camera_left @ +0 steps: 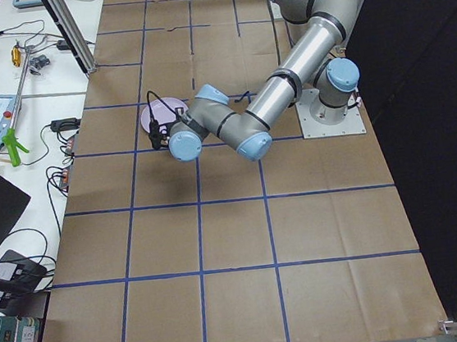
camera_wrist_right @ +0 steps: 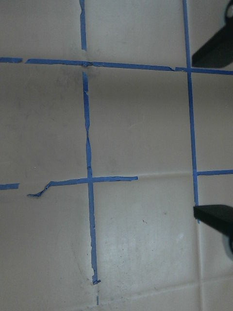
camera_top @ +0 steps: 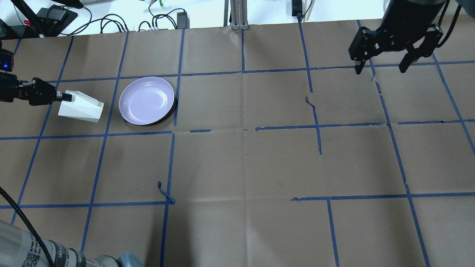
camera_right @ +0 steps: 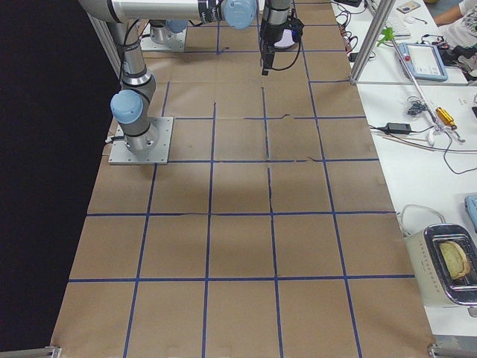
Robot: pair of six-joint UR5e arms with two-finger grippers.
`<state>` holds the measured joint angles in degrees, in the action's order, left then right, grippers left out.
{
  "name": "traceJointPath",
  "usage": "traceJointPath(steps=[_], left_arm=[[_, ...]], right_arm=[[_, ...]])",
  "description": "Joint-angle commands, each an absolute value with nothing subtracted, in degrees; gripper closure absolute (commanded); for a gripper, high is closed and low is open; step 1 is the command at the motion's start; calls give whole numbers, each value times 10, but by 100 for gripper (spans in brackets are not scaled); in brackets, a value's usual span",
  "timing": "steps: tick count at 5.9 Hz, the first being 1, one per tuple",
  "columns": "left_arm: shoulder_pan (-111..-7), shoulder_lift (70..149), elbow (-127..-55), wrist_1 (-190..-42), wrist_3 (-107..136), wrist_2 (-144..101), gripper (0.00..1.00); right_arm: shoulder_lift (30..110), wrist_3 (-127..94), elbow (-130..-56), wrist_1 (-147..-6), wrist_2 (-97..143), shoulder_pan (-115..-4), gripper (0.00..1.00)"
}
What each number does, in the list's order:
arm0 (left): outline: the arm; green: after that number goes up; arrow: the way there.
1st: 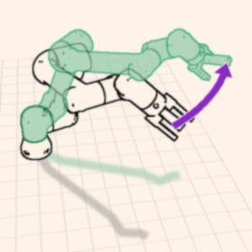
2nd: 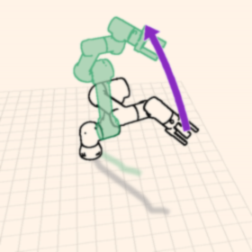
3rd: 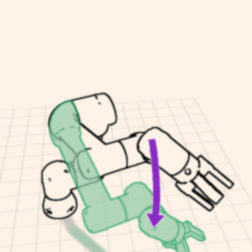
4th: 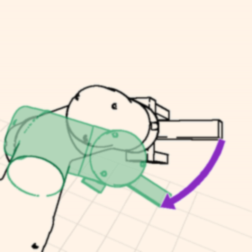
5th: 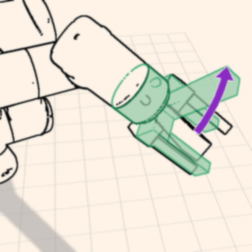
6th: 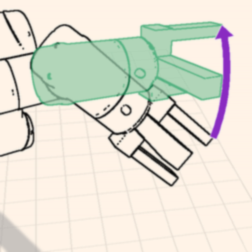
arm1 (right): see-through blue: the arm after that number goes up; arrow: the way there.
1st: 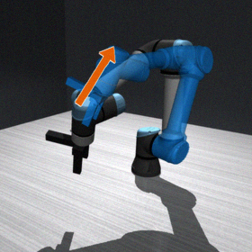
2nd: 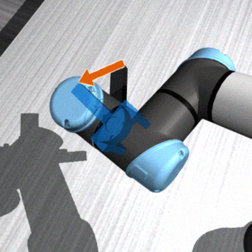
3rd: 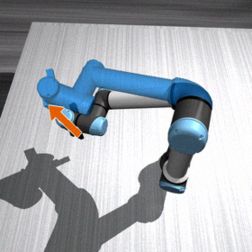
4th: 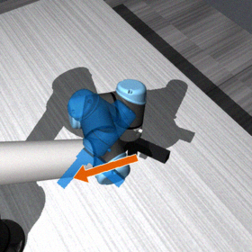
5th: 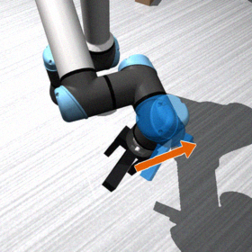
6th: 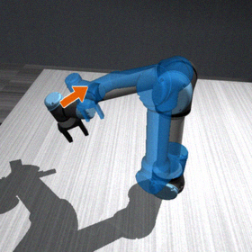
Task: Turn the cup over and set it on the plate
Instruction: 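Lift the mug with the left gripper and carry it toward the plate, then rotate the mug upright and lower it onto the lavender plate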
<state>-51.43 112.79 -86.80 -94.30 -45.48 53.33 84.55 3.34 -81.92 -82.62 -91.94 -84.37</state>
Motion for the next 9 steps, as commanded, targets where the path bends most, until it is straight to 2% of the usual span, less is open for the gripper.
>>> traceJointPath(steps=[1,3,4,7,9], left_arm=[[-635,1112,-865,-782,-304,662,100],[-783,1121,-867,-634,-245,839,100],[-825,1127,-882,-585,-245,897,100],[-854,1141,-934,-541,-251,915,100],[-852,1141,-943,-543,-257,916,100]], right_arm=[[846,33,-819,-826,-919,-844,0],[846,33,-819,-826,-919,-844,0],[846,33,-819,-826,-919,-844,0],[846,33,-819,-826,-919,-844,0],[846,33,-819,-826,-919,-844,0]])
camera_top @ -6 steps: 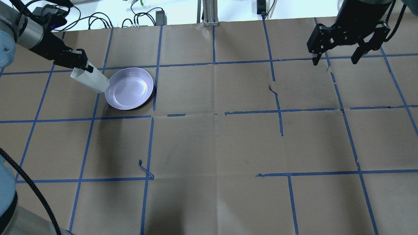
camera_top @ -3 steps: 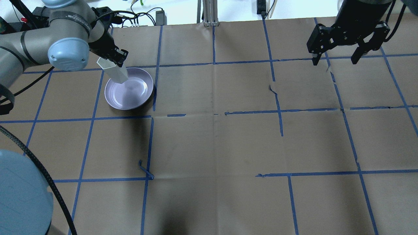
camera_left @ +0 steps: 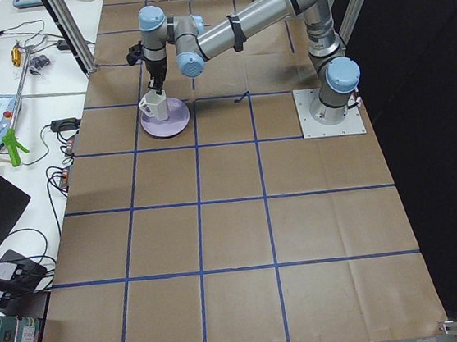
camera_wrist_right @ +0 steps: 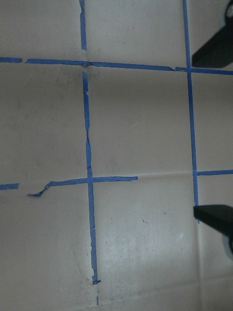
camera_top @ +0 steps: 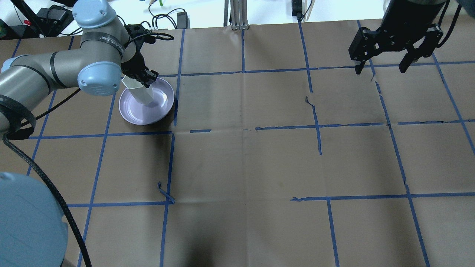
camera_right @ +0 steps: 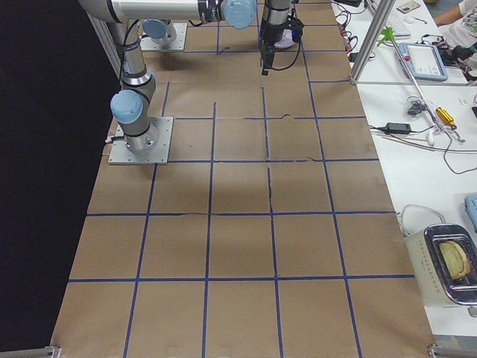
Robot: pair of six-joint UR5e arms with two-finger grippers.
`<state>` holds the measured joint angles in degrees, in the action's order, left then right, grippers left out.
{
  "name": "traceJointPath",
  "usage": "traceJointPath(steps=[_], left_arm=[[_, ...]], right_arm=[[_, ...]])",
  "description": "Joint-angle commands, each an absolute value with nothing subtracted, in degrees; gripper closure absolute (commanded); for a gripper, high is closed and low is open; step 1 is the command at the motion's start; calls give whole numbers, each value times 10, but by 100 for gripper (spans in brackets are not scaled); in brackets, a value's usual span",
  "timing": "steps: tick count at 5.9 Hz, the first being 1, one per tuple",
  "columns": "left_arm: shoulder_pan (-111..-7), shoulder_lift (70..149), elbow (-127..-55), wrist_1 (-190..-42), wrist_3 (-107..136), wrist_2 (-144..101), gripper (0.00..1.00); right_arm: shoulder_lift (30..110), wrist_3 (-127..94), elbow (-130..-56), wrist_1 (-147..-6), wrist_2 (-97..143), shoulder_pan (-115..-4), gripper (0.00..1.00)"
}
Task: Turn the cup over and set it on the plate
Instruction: 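Rotate the mug upright and lower it onto the lavender plate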
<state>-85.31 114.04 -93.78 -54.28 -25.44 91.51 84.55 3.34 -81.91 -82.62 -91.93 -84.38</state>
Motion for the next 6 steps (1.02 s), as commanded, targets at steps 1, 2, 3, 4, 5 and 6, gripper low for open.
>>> traceJointPath(steps=[1,2,3,4,5,6], left_arm=[[-851,1141,-944,-546,-258,915,99],[-852,1144,-944,-545,-257,915,87],[-852,1147,-944,-545,-258,916,51],[-852,1144,-943,-553,-257,916,2],[-852,1137,-941,-562,-256,917,1],[-854,1121,-925,-597,-252,917,1]], right_arm=[[846,33,-819,-826,-919,-844,0],[846,33,-819,-826,-919,-844,0],[846,33,-819,-826,-919,-844,0],[846,33,-819,-826,-919,-844,0],[846,33,-819,-826,-919,-844,0],[846,33,-819,-826,-919,-844,0]])
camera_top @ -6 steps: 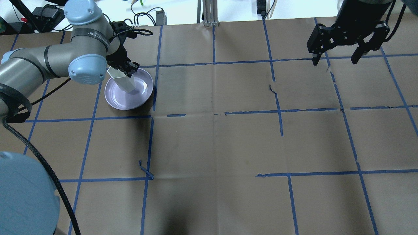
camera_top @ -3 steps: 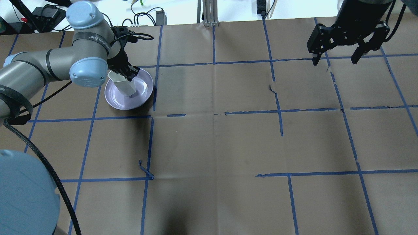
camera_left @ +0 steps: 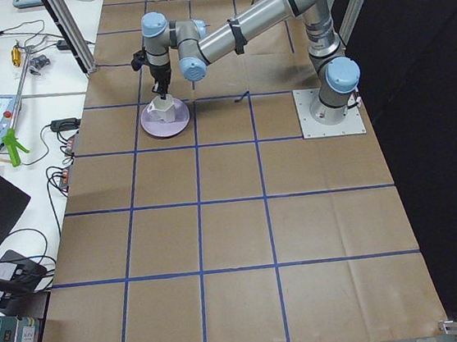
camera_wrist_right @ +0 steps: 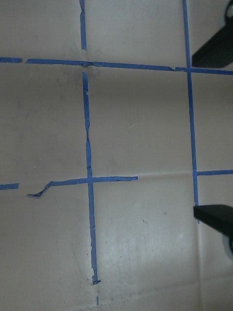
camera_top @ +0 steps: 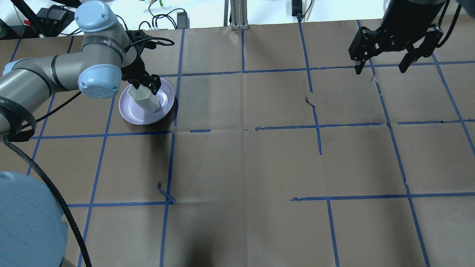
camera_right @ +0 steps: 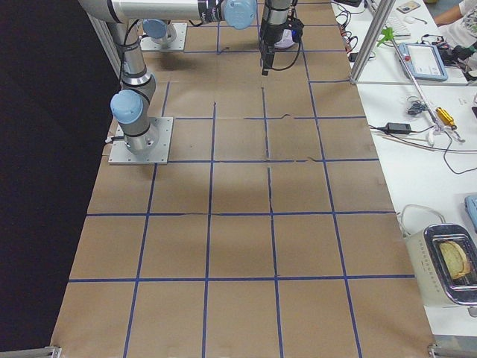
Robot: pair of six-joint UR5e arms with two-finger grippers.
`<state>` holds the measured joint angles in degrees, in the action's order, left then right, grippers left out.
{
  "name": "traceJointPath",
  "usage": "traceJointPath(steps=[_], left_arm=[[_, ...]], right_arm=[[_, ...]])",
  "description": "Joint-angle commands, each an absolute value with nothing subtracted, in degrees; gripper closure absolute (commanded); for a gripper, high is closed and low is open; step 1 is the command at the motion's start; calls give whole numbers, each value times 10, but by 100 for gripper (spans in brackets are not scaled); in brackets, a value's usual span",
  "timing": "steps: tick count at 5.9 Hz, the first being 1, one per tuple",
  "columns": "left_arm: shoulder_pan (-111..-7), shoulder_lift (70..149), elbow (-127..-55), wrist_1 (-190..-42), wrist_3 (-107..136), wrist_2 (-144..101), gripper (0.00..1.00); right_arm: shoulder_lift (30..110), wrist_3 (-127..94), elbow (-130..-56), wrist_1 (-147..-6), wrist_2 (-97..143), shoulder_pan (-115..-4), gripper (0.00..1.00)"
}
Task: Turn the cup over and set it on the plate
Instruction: 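Rotate the mug upright and lower it onto the lavender plate, then open the left gripper and raise it off the mug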
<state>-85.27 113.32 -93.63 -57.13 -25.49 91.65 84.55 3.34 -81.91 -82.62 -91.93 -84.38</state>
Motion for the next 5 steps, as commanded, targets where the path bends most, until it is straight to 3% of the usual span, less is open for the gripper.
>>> traceJointPath(steps=[1,5], left_arm=[[-854,1076,-912,-659,-247,917,1],[-874,925,-889,-882,-63,891,1]], right_arm=[[846,33,-819,-826,-919,-844,0],[846,33,-819,-826,-919,-844,0]])
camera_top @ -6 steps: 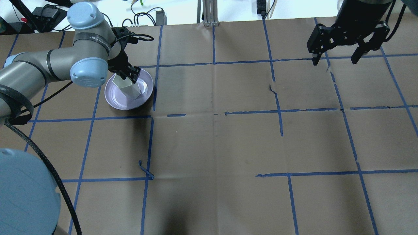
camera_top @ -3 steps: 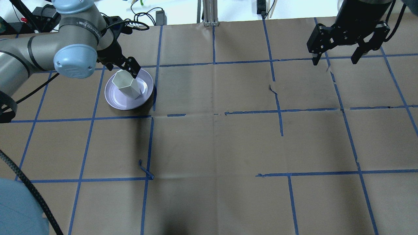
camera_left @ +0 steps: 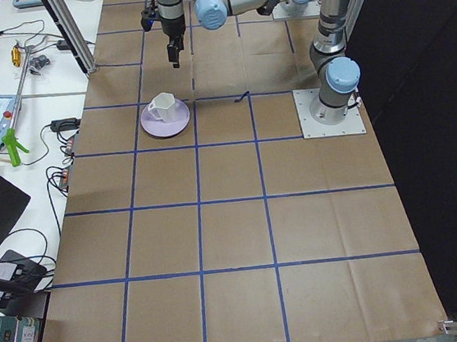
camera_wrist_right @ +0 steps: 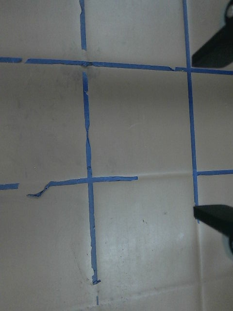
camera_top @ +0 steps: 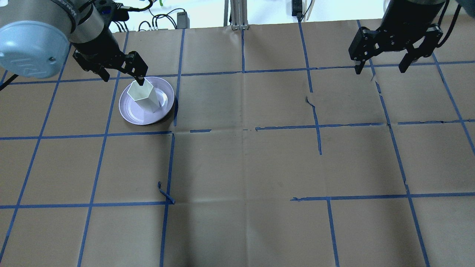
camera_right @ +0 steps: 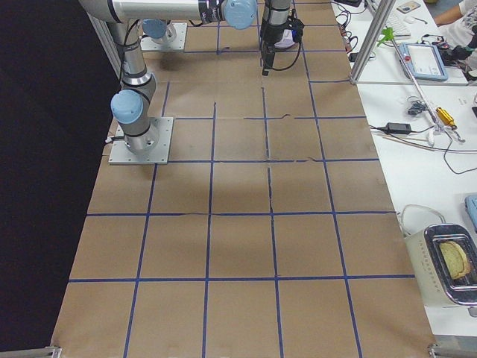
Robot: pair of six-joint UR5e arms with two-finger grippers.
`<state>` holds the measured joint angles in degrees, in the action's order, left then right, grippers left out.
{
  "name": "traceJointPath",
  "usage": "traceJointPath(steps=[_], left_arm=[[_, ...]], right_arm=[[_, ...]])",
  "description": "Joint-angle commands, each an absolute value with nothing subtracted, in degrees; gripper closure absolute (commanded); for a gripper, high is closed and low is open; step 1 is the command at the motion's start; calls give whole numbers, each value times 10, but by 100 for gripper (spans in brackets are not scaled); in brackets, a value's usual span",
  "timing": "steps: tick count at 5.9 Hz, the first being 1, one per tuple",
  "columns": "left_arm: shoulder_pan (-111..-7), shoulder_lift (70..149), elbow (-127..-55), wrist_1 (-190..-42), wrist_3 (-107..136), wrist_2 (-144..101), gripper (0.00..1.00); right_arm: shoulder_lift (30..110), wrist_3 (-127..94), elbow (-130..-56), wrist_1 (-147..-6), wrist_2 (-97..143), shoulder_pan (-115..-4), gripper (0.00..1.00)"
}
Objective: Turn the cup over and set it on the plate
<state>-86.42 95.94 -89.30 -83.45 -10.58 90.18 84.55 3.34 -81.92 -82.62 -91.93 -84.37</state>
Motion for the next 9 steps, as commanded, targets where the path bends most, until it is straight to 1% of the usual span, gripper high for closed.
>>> traceJointPath(steps=[1,3,9], left_arm=[[-885,919,-885,-899,-48,889,1],[-904,925,-867,-901,-33,889,1],[-904,927,-867,-896,-33,889,1]], right_arm=[[846,33,-819,-826,-919,-844,0],[846,33,-819,-826,-919,-844,0],[846,33,-819,-826,-919,-844,0]])
